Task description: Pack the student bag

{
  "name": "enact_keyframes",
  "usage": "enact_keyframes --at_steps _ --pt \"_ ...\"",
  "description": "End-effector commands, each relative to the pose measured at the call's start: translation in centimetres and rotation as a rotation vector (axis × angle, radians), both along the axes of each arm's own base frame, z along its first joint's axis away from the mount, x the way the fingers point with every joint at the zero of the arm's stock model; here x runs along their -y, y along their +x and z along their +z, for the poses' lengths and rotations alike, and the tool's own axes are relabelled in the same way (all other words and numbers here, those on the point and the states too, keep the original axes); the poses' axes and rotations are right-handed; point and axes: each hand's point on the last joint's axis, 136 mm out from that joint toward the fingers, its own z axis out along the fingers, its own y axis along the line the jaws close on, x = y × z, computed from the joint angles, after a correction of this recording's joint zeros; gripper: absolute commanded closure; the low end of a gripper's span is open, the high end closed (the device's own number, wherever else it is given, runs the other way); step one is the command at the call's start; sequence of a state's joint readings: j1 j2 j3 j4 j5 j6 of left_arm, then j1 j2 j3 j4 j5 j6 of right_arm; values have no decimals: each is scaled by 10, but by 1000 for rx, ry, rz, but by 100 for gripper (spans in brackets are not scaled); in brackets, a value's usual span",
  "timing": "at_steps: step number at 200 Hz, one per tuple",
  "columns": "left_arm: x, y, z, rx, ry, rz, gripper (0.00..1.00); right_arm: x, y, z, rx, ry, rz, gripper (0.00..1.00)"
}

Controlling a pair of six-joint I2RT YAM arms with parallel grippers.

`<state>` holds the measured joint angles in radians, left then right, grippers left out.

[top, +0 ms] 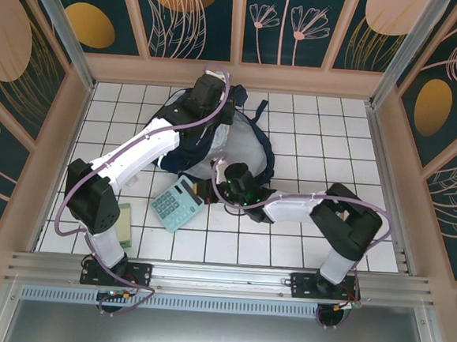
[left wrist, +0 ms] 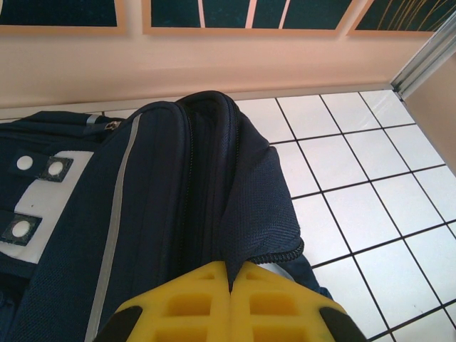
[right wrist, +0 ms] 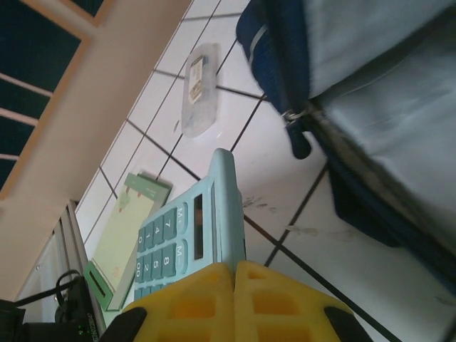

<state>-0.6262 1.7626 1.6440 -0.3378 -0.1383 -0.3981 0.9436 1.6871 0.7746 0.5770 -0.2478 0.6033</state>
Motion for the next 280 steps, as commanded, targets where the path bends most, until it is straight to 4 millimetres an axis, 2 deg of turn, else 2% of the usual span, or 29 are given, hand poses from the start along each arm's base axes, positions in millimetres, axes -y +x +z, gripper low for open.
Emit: enact_keyframes --at_steps 1,20,62,88,126,134,139,158,172,227,280 --pt "-19 14 40 96 -42 71 98 18 11 36 48 91 -60 96" --pt "-21 16 42 99 -39 80 98 41 18 49 72 97 -110 95" --pt "-25 16 50 112 -44 89 99 99 33 61 108 80 -240 95" --pt "-26 16 53 116 -50 89 99 135 46 62 121 66 -326 95" --pt "-26 16 56 117 -52 90 98 174 70 63 134 40 -438 95" --pt "-26 15 57 117 -54 89 98 176 72 63 136 40 -447 95" --pt "-26 15 57 117 -56 88 98 188 81 63 139 41 -490 95" --pt "-25 14 56 111 -63 82 98 205 98 62 129 49 -566 95" --pt "-24 14 54 104 -65 79 98 211 111 62 124 59 -610 95" --pt "-21 12 55 93 -87 72 98 222 165 40 49 53 -839 96" --pt "-20 9 54 78 -97 66 98 210 201 23 44 7 -1054 95"
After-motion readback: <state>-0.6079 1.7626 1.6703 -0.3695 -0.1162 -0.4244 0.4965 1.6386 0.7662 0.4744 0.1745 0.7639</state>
